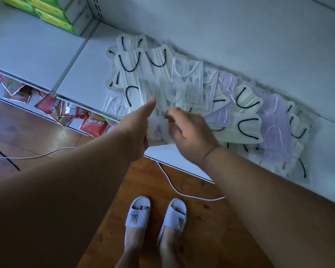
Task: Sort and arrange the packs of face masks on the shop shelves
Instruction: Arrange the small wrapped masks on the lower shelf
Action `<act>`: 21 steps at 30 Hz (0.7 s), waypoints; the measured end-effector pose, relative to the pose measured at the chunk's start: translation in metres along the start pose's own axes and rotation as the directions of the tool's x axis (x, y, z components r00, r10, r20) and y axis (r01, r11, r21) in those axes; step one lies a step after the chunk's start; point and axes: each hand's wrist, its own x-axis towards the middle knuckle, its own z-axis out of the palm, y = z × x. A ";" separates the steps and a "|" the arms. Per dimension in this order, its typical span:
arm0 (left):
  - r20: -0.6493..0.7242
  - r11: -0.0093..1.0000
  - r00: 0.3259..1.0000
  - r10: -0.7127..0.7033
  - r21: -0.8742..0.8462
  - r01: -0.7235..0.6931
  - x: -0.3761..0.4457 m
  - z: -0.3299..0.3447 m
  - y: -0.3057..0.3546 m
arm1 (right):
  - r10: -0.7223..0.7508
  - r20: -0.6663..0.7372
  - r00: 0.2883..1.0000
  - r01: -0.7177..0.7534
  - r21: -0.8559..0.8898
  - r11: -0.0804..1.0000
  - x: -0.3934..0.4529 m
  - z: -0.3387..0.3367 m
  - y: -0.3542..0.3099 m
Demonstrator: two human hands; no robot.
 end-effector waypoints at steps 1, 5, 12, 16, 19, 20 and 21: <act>0.003 1.000 1.000 -0.009 0.009 0.009 0.005 -0.001 -0.001 | 0.014 0.039 0.999 -0.016 0.060 0.998 -0.004 0.003 -0.004; -0.173 0.978 0.978 0.117 0.193 -0.083 0.028 -0.012 -0.009 | 0.174 -0.068 0.982 -0.168 0.080 0.982 0.005 0.005 0.006; -0.295 0.971 0.936 0.191 0.197 -0.136 0.025 -0.021 -0.010 | 0.685 0.253 0.684 -0.480 -0.551 0.683 0.042 0.003 0.045; -0.264 0.969 0.946 0.188 0.209 -0.135 0.025 -0.025 -0.012 | 0.695 0.203 0.690 -0.459 -0.619 0.637 0.044 0.008 0.043; -0.257 0.967 0.949 0.185 0.218 -0.129 0.025 -0.025 -0.012 | 0.689 0.131 0.713 -0.497 -0.598 0.628 0.041 0.007 0.043; -0.252 0.967 0.950 0.185 0.218 -0.130 0.024 -0.025 -0.011 | 0.683 0.109 0.722 -0.504 -0.593 0.628 0.040 0.006 0.042; -0.246 0.965 0.951 0.189 0.227 -0.133 0.024 -0.025 -0.012 | 0.680 0.099 0.727 -0.506 -0.591 0.628 0.039 0.005 0.041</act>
